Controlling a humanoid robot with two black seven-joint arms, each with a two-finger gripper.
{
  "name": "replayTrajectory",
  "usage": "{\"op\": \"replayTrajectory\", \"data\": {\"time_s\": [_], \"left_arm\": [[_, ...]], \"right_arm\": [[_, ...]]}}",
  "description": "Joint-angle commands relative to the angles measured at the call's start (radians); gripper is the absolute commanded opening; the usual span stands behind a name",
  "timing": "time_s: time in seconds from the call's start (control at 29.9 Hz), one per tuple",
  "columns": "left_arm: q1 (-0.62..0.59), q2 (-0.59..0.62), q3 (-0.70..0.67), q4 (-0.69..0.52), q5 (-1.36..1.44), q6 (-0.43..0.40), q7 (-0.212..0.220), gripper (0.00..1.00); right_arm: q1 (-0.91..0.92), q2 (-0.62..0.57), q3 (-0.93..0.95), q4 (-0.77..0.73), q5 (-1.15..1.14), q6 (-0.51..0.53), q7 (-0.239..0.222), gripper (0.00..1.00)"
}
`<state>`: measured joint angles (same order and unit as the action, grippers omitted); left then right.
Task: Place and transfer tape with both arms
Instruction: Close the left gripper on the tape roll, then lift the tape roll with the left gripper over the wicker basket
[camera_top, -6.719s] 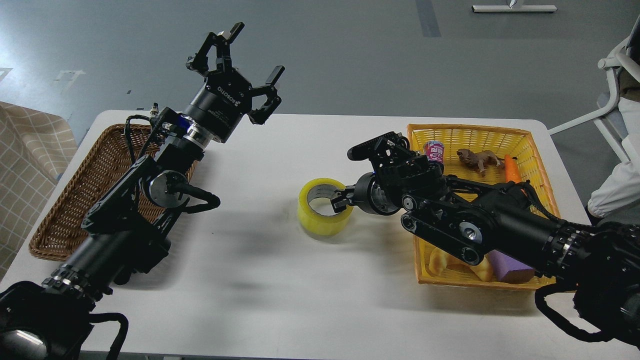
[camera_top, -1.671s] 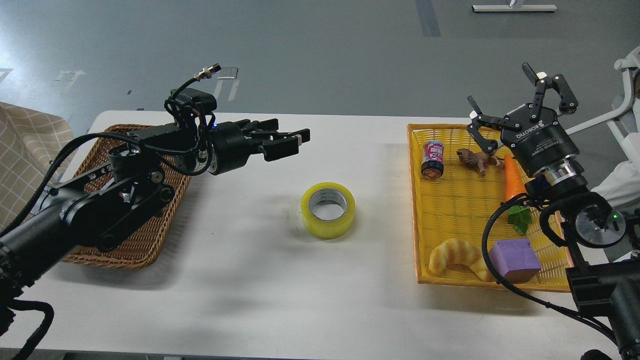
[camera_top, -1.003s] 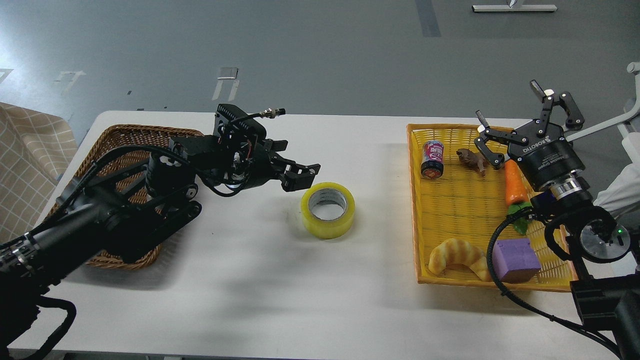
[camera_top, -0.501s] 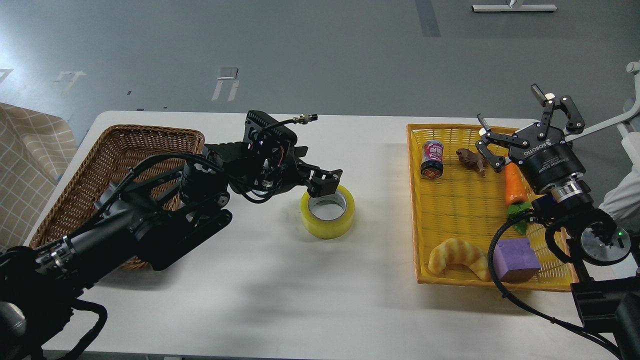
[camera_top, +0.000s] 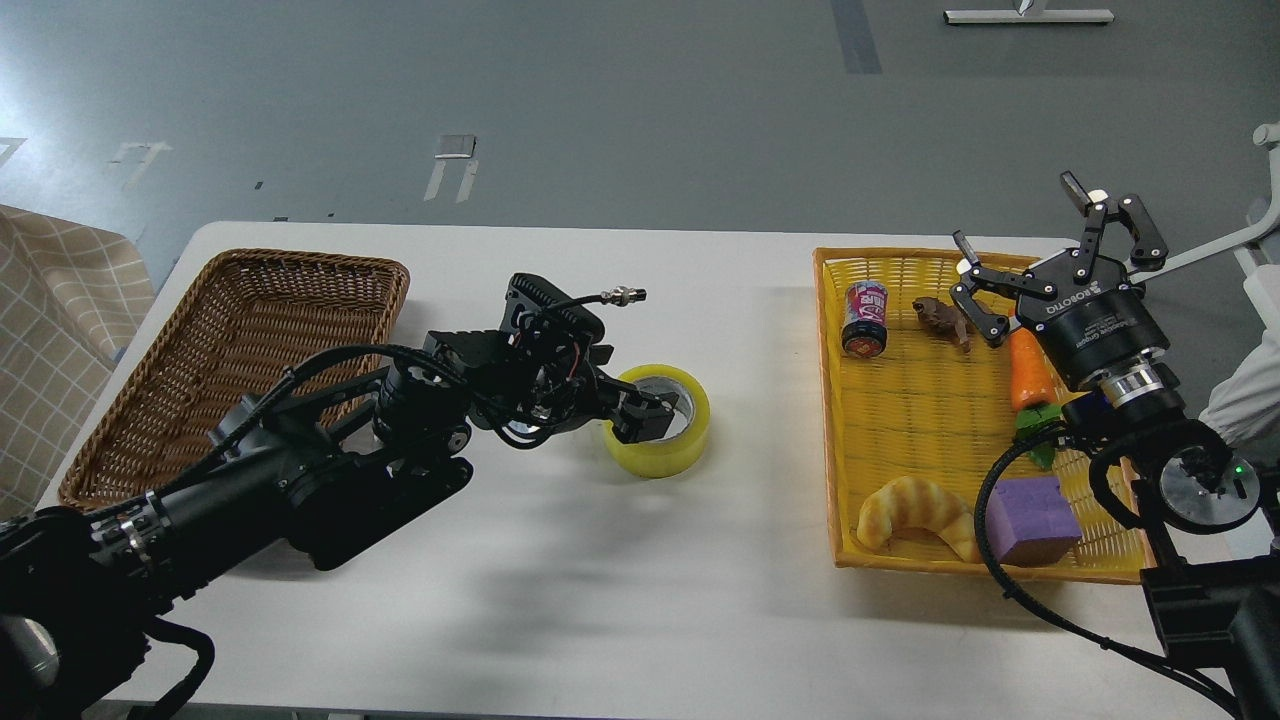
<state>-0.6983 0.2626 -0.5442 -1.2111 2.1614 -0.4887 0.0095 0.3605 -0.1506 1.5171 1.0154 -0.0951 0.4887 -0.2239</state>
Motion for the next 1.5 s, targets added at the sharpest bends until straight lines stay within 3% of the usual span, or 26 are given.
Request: {"op": "replayTrajectory", "data": {"time_s": [0.0, 0.43, 0.5, 0.57, 0.7, 0.8, 0.9, 0.97, 1.04, 1.1, 1.47], "left_arm": [[-0.003, -0.014, 0.001, 0.039, 0.000, 0.000, 0.001, 0.98], [-0.001, -0.016, 0.001, 0.088, 0.000, 0.000, 0.007, 0.96], [-0.001, -0.017, 0.001, 0.090, 0.000, 0.000, 0.007, 0.94], [-0.003, -0.029, 0.001, 0.105, 0.000, 0.000, 0.009, 0.84], [-0.003, -0.039, 0.001, 0.120, 0.000, 0.000, 0.012, 0.83], [-0.003, -0.040, 0.003, 0.127, 0.002, 0.000, 0.012, 0.76], [-0.003, -0.042, 0.003, 0.133, 0.002, 0.000, 0.012, 0.61], [-0.006, -0.042, 0.003, 0.140, 0.002, 0.000, 0.010, 0.44], [-0.006, -0.043, 0.003, 0.150, 0.002, 0.000, 0.009, 0.19], [-0.003, -0.043, 0.003, 0.151, 0.002, 0.000, 0.007, 0.00], [-0.020, -0.023, -0.003, 0.131, -0.011, 0.000, -0.005, 0.00]], "right_arm": [[-0.002, 0.000, -0.001, 0.000, 0.000, 0.000, 0.000, 1.00], [-0.006, 0.002, -0.001, 0.000, 0.000, 0.000, 0.000, 1.00], [-0.006, 0.002, -0.002, 0.000, 0.000, 0.000, 0.000, 1.00], [-0.006, 0.002, -0.002, 0.002, 0.000, 0.000, 0.000, 1.00], [-0.006, 0.002, -0.002, 0.002, 0.000, 0.000, 0.000, 1.00], [-0.012, 0.002, 0.000, 0.002, 0.000, 0.000, 0.000, 1.00], [-0.012, 0.002, 0.000, 0.002, 0.000, 0.000, 0.001, 1.00], [-0.012, 0.002, 0.000, 0.002, 0.000, 0.000, 0.001, 1.00], [-0.012, 0.003, 0.000, 0.002, 0.000, 0.000, 0.001, 1.00], [-0.012, 0.003, 0.000, 0.002, 0.000, 0.000, 0.001, 1.00], [-0.012, 0.005, 0.000, 0.000, 0.000, 0.000, 0.003, 1.00]]}}
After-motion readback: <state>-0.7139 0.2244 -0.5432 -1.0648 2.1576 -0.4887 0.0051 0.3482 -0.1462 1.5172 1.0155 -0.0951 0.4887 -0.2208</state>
